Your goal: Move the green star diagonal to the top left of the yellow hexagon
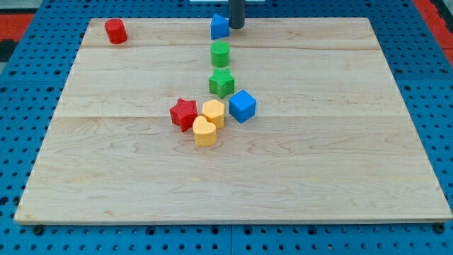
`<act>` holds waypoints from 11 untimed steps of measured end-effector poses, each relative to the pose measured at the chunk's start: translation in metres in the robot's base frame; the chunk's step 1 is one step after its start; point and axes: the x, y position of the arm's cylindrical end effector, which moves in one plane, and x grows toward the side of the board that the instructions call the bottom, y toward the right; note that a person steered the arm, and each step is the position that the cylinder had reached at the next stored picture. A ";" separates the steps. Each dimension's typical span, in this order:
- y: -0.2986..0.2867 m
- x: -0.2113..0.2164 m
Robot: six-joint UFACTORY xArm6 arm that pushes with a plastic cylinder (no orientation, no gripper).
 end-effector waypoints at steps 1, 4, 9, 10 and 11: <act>0.000 0.003; 0.038 0.101; -0.037 0.148; -0.068 0.124; -0.058 0.107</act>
